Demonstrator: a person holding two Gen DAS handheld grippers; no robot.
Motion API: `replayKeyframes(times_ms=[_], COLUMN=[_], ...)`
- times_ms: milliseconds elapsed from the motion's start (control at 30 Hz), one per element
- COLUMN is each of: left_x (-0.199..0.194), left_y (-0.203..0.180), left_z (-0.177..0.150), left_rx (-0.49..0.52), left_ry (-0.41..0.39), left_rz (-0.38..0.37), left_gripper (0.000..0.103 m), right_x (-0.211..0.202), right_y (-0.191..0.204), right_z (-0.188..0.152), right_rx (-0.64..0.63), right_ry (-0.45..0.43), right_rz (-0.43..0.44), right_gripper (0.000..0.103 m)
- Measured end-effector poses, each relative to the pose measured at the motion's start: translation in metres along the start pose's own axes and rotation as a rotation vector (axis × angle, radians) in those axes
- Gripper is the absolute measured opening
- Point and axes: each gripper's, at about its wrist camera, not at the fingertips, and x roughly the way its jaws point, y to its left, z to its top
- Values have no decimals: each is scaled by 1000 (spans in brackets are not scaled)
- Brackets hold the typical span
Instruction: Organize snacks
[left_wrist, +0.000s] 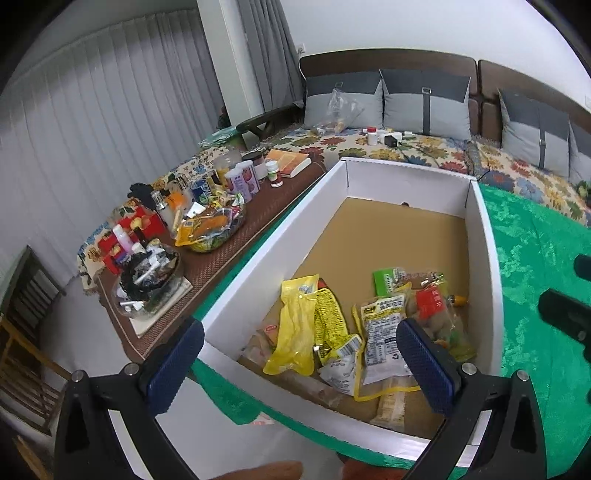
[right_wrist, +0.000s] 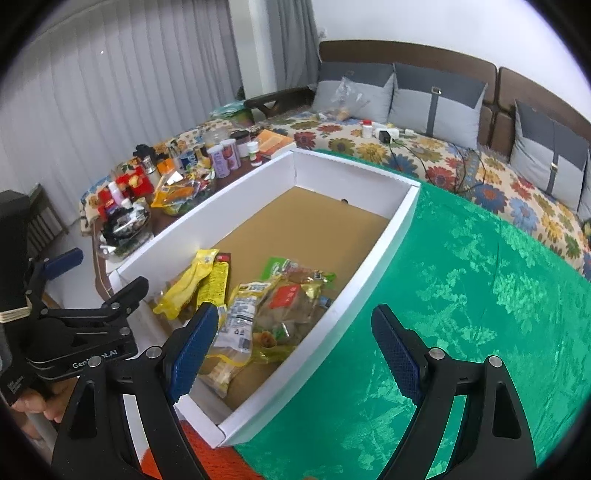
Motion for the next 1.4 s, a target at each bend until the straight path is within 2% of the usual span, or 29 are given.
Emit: replayKeyframes(times_ms=[867,1400], left_x=[-8,-6], left_y=[6,25], left_z=[5,12], left_rx=[-10,-74], left_ry=[-9,30], left_rz=[15,-54], left_gripper=[103,103], right_x=[2,1], right_y=[22,36], right_z=[6,13], right_rx=[-24,-35], right_ry=[7,13], right_rz=[7,34], right_gripper=[88,88])
